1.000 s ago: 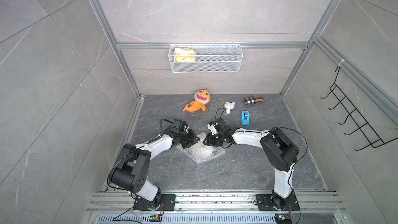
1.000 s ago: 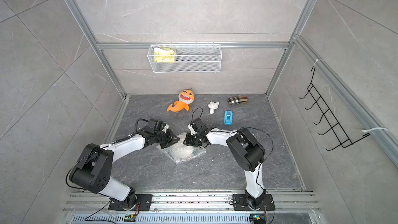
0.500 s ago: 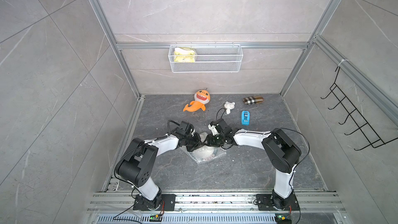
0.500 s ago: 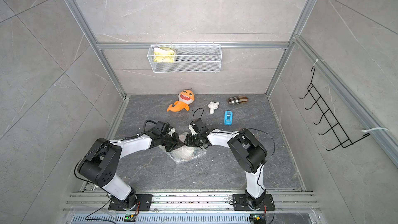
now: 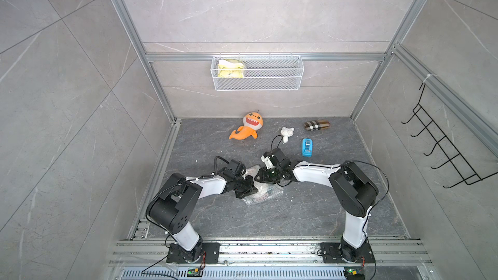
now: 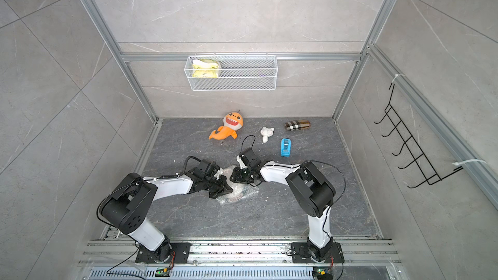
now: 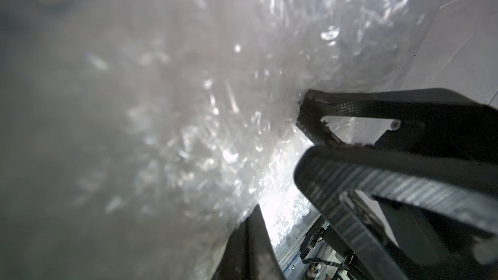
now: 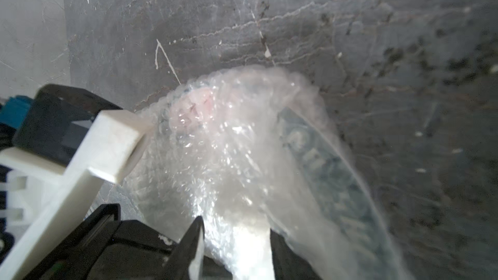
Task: Wrap dinner plates in bubble wrap
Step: Wrap the plate in the bubble wrap.
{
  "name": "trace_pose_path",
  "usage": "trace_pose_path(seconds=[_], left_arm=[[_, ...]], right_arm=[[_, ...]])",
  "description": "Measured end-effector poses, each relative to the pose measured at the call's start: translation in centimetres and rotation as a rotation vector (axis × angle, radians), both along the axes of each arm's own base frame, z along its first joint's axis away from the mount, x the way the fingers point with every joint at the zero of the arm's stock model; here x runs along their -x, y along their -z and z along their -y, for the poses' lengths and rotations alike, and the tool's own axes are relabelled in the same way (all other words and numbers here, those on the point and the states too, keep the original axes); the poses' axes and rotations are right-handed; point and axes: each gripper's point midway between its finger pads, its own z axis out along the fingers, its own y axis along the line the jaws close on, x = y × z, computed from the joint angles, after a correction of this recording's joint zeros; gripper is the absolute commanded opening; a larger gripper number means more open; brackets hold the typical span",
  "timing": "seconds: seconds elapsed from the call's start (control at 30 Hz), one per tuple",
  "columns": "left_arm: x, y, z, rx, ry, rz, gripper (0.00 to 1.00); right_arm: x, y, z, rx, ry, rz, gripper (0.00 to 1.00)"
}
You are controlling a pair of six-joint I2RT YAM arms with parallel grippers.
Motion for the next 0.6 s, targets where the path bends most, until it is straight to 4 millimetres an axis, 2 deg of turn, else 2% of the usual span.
trace_pose_path(seconds=[0.17,0.27,0.33,0.4,0.47,0.6], left_arm=[[0.0,0.2,0.1,0.006,0.01,0.008,0.01],[0.0,0.3,0.3,0.02,0.015,0.013,0.0],[0.1,0.3,0.3,0.026,0.017,0.017,0.0],[0.1,0.3,0.3,0.033,0.018,0.021,0.0],[0.1,0.3,0.4,0.037,0.019,0.024,0.0],[0.1,0.3,0.4,0.04,0.018,0.026,0.0]], right_arm=[[0.2,-1.9,0.3,-0.015,0.009,0.002,0.43],[-0.3,-5.0,1.4,-0.057,0.035,0.043,0.44],[-1.1,-7.5,3.0,-0.089,0.073,0.083,0.44],[-2.5,-9.5,5.6,-0.11,0.135,0.123,0.44],[-3.7,-10.0,8.6,-0.105,0.203,0.149,0.44],[-5.5,-7.8,15.4,-0.007,0.323,0.149,0.43]])
